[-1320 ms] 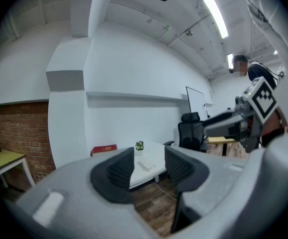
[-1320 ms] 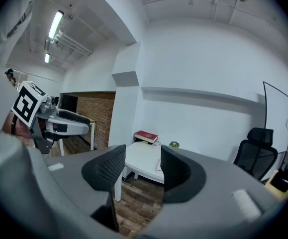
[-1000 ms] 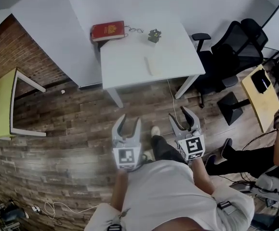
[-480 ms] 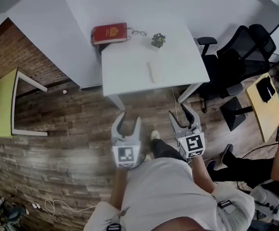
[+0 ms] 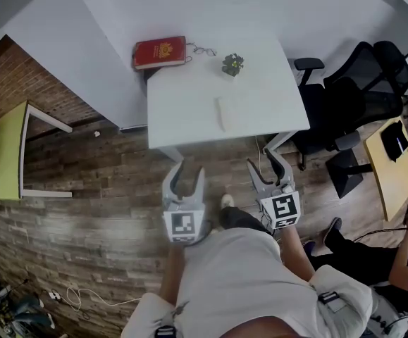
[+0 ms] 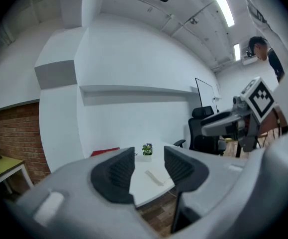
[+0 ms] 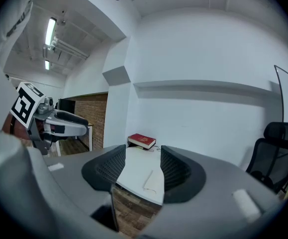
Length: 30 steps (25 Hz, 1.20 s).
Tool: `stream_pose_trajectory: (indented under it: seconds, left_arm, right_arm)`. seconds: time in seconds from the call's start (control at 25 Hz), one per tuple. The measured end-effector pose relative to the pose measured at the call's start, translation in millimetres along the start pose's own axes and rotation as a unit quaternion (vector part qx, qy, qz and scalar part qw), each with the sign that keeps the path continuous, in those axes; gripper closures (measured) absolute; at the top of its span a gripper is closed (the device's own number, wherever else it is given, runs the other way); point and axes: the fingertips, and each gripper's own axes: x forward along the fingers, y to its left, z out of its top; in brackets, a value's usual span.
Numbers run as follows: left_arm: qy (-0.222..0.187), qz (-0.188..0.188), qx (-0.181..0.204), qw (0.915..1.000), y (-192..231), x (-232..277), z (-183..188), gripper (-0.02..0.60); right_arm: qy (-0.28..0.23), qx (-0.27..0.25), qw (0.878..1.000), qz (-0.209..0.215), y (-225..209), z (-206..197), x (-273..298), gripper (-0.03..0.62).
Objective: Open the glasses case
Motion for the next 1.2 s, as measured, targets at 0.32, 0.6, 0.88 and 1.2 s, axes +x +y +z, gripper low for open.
stream_pose_trajectory:
  seconds: [0.32,0.6,0.88,1.2]
  left_arm:
    - [0.016,0.02,-0.009,0.9996,-3,38,9,0.4]
    - [0.019,0.029,0.006,0.9994,-11,59,12,0.405]
    - [0.031,0.032,0.008,0.999,-12,76,11,0.407]
    - [0.021,0.025,0.004,0.9995,-4,103,15,0.408]
  right_arm:
    - [-0.012,0.009,1.0,0.021,-34,3,25,0.385]
    - [-0.022,0.014,0.999,0.04,-56,5,41,0.385]
    - [-0.022,0.022,0.998,0.049,-67,0,54,0.385]
    - [-0.024,0.019,0.999,0.041,-81,4,73,0.385]
